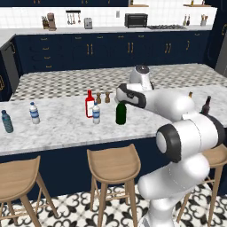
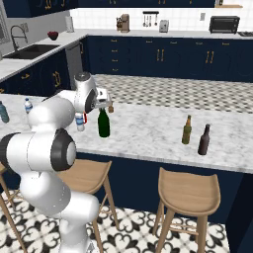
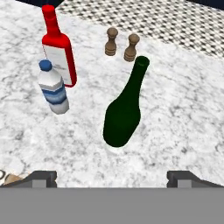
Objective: Move the plastic bottles in the middle to the plastics group, and the glass bottles in the middle to the glass group.
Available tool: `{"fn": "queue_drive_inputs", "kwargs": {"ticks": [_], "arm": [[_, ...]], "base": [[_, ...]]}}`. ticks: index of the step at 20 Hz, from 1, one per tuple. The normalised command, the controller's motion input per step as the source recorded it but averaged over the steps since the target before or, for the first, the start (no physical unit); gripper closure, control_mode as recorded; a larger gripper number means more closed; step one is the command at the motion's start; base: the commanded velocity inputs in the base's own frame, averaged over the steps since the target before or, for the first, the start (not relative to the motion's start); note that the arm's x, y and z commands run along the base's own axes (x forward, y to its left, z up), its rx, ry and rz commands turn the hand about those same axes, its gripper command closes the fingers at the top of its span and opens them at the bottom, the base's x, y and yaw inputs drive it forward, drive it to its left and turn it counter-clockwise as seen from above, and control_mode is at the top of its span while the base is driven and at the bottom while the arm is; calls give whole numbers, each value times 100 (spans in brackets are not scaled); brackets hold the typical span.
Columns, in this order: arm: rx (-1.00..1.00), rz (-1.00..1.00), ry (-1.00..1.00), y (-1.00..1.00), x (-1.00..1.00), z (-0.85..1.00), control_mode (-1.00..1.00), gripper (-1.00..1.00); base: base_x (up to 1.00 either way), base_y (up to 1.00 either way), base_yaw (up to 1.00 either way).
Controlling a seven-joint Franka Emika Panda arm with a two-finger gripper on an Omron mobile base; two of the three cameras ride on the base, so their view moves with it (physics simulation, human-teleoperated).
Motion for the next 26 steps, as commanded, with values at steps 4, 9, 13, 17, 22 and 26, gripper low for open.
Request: {"fn": "queue_drive_inputs", "kwargs": {"ticks": [4, 9, 13, 17, 22, 26], "arm": [[0, 2, 0, 0, 14, 0, -100, -100], [0, 2, 0, 0, 11, -16, -100, -100], [0, 1, 0, 0, 13, -29, -100, -100], [0, 0, 0, 0, 16, -24, -100, -100], [6, -6, -1, 0, 6, -10, -100, -100], [5, -19, 0, 0, 0, 0, -100, -100]], "base": [[0, 0, 0], [0, 0, 0], [0, 0, 0], [0, 0, 0], [0, 0, 0], [0, 0, 0]]}}
